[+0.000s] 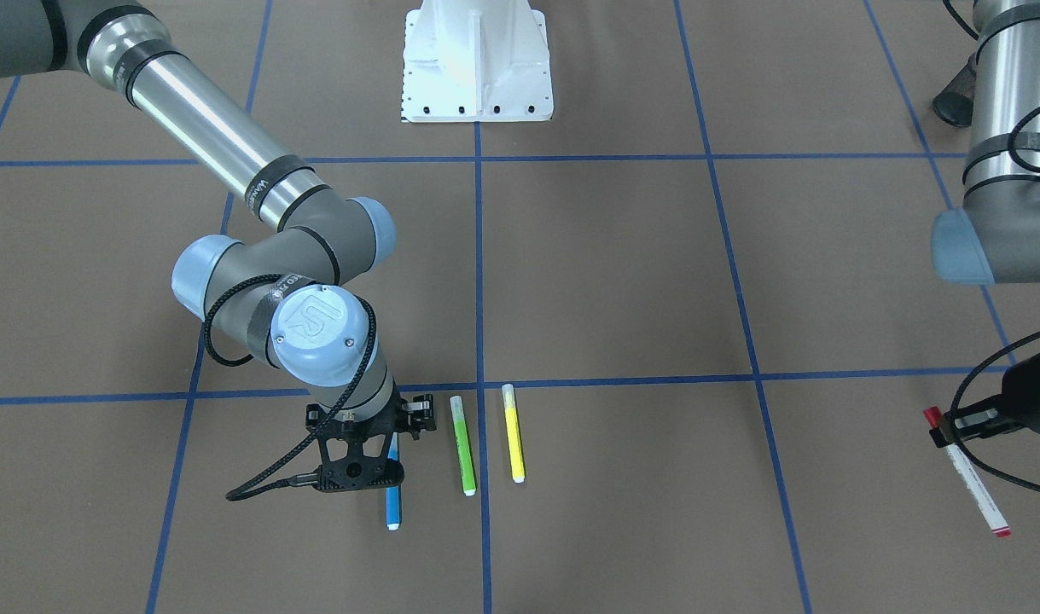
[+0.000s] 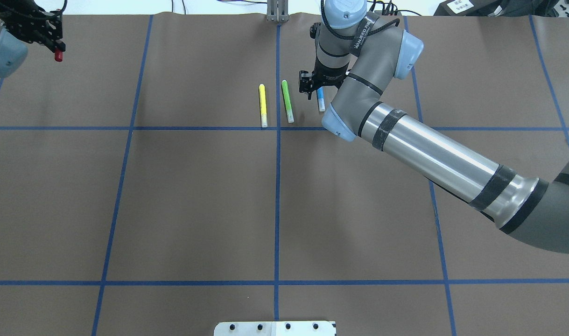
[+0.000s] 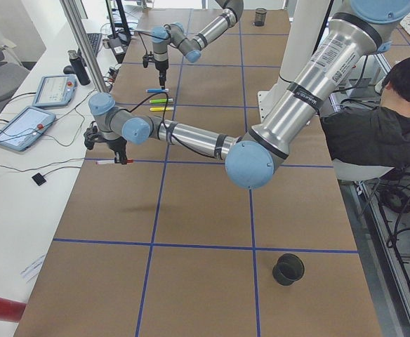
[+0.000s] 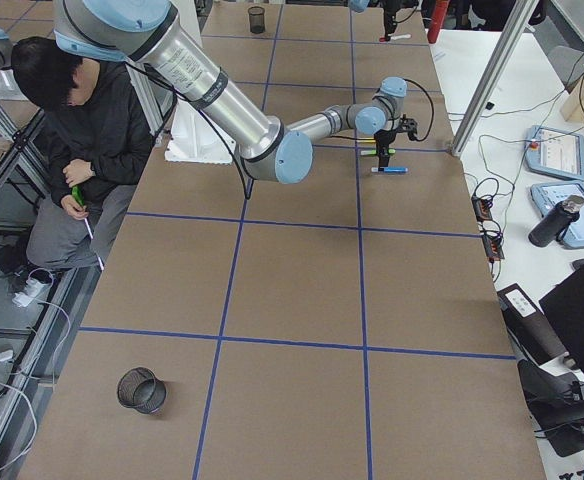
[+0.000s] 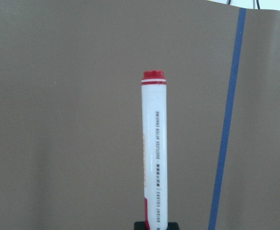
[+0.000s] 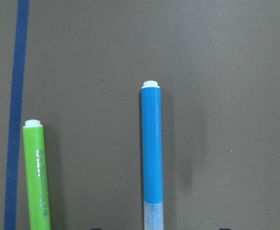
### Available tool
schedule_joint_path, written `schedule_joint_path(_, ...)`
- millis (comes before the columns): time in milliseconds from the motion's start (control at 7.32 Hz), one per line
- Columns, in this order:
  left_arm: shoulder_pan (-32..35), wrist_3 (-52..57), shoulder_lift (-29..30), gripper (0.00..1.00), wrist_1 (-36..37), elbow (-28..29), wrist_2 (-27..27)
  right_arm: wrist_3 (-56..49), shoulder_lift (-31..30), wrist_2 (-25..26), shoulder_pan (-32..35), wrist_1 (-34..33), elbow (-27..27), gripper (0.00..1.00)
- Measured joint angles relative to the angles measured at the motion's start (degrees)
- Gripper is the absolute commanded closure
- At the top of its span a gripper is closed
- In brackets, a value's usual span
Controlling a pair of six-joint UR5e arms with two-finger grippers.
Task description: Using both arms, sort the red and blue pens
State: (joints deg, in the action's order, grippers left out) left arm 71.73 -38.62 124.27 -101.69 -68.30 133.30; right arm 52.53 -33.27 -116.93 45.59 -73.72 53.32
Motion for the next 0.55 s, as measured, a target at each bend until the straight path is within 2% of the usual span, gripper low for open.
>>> schedule_joint_path(546,0.37,0.46,-3.44,1.0,1.67,-4.15,-0.03,-0.05,0.11,0.48,-0.17,-0.02,-1.18,0.34)
